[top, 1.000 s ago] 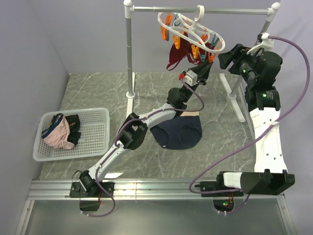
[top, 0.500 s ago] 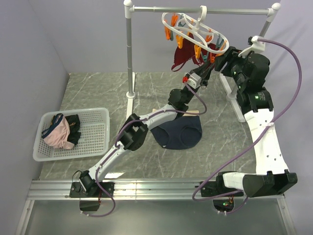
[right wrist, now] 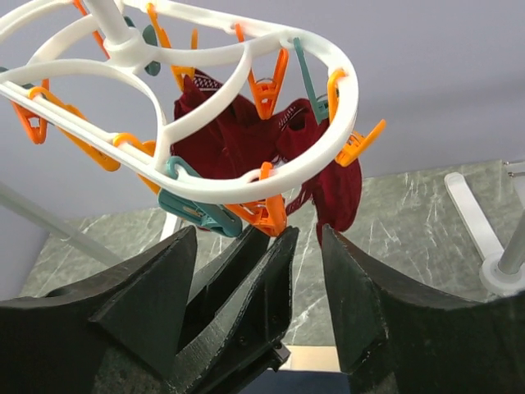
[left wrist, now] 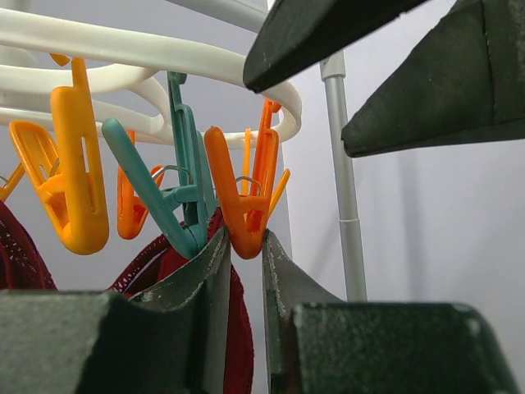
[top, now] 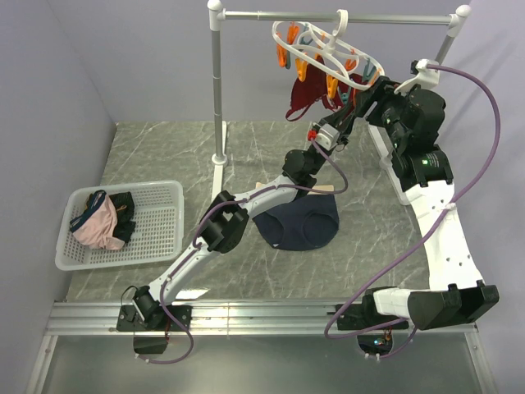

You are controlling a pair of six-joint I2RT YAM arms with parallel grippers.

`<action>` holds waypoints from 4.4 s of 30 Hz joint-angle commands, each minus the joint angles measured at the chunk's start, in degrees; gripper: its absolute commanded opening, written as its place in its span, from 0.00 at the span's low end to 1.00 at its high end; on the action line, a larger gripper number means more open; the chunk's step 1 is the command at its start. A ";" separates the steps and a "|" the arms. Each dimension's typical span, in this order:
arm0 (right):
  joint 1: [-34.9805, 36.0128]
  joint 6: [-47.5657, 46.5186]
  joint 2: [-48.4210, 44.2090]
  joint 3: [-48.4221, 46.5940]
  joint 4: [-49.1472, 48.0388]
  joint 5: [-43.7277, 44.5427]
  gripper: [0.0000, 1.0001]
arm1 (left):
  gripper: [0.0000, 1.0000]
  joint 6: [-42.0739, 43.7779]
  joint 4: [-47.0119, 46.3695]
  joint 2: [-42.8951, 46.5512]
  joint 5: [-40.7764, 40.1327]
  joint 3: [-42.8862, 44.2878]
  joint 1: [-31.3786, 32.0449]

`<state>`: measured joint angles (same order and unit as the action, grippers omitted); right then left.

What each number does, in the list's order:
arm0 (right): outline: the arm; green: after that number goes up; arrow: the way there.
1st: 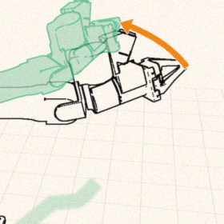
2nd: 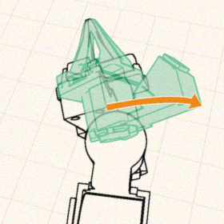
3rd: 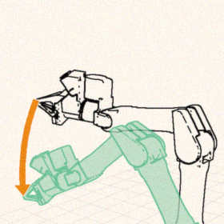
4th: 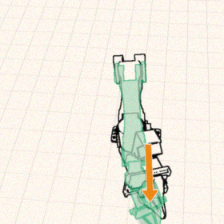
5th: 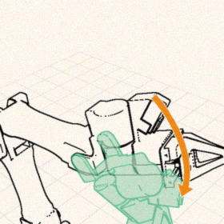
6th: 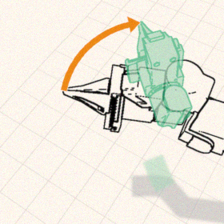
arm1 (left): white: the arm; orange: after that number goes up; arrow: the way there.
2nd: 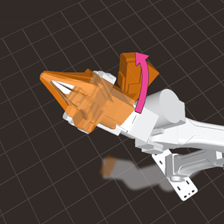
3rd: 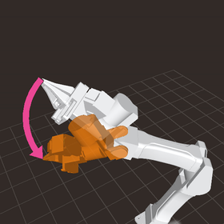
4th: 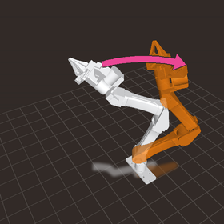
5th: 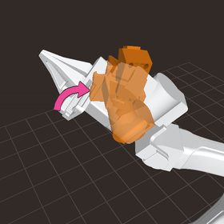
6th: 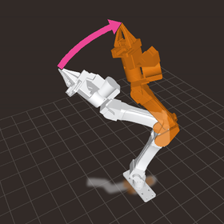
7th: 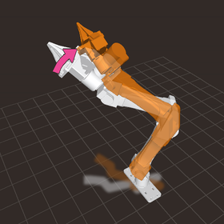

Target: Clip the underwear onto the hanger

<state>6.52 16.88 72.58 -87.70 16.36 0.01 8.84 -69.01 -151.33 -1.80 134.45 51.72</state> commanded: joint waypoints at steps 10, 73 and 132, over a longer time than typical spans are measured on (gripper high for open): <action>-5.91 2.54 0.90 -6.25 -2.03 -1.77 0.79 | 0.01 2.50 -2.97 4.37 1.36 -1.74 0.66; 13.86 -2.03 40.89 -50.46 -18.38 -18.55 0.50 | 0.74 4.61 -11.94 34.43 -5.93 -51.31 -5.67; -2.75 2.27 -2.71 -0.01 -0.98 -26.03 0.55 | 0.25 -6.47 -12.29 20.99 3.03 -28.90 -4.26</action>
<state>3.97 16.86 69.28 -87.81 19.55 -26.22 2.15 -74.78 -129.58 0.19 102.67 47.22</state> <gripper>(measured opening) 0.558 0.265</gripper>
